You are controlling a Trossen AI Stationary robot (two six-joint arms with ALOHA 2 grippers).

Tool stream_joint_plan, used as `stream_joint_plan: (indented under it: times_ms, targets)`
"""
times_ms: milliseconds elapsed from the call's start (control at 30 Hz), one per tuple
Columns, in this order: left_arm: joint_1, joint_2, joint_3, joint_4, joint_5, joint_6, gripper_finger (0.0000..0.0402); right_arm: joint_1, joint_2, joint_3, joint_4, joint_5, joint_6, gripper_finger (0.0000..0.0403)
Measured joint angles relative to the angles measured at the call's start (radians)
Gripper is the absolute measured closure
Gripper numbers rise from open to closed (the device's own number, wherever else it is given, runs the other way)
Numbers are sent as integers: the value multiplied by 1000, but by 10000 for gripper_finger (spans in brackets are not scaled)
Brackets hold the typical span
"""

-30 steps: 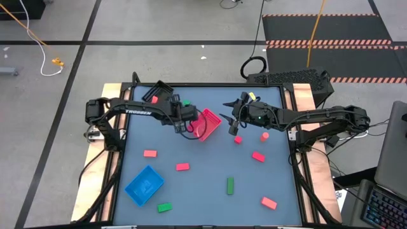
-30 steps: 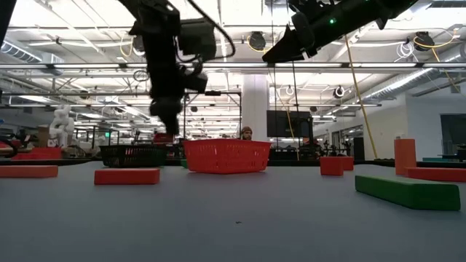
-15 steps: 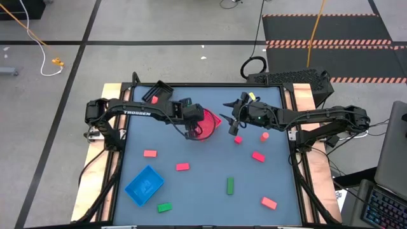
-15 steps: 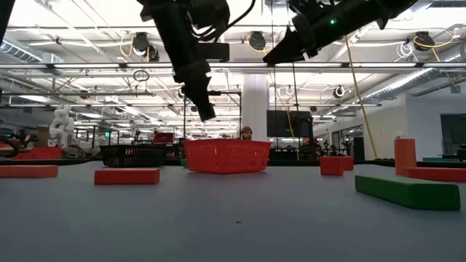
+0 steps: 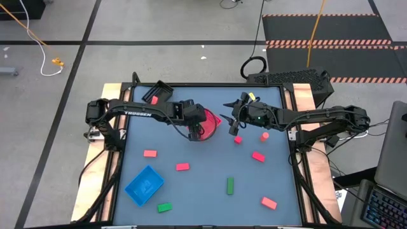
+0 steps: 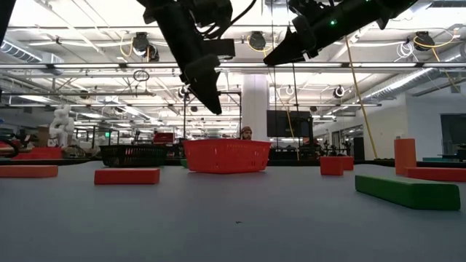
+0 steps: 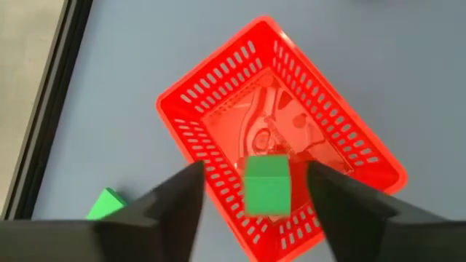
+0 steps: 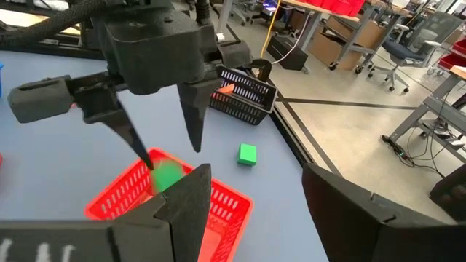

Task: Sort & place blocks by color
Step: Put the red block into the blue bin

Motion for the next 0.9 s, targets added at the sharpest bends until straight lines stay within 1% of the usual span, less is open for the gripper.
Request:
stream_joint_plan:
  times_ms: [67,167,300,400,467,500,567,633,667,733,900]
  targets:
    - [0,0,0,-2,0,0,112,0,0,0,0,0,0,193]
    - [0,0,0,-2,-1,0,73,0,0,0,0,0,0,193]
    - [0,0,0,-12,-16,0,50,0,0,0,-1,0,0,193]
    - [0,-8,0,-67,-38,-21,50,0,0,0,-5,0,0,193]
    - [-6,-13,0,-106,-33,-60,56,0,0,0,-10,0,-7,193]
    - [-10,-13,0,-135,-14,-82,59,0,0,0,-14,0,-13,193]
    - [-27,-13,0,-202,57,-127,66,0,-3,0,-18,0,-16,193]
    - [-55,-13,0,-252,122,-167,74,0,-4,0,-15,0,-17,193]
    - [-73,-13,0,-273,135,-184,78,0,-4,0,-14,0,-18,193]
    - [-115,-13,0,-302,139,-205,86,0,-4,0,-15,0,-16,193]
    - [-220,-13,0,-303,139,-260,103,0,-5,0,-15,1,-11,193]
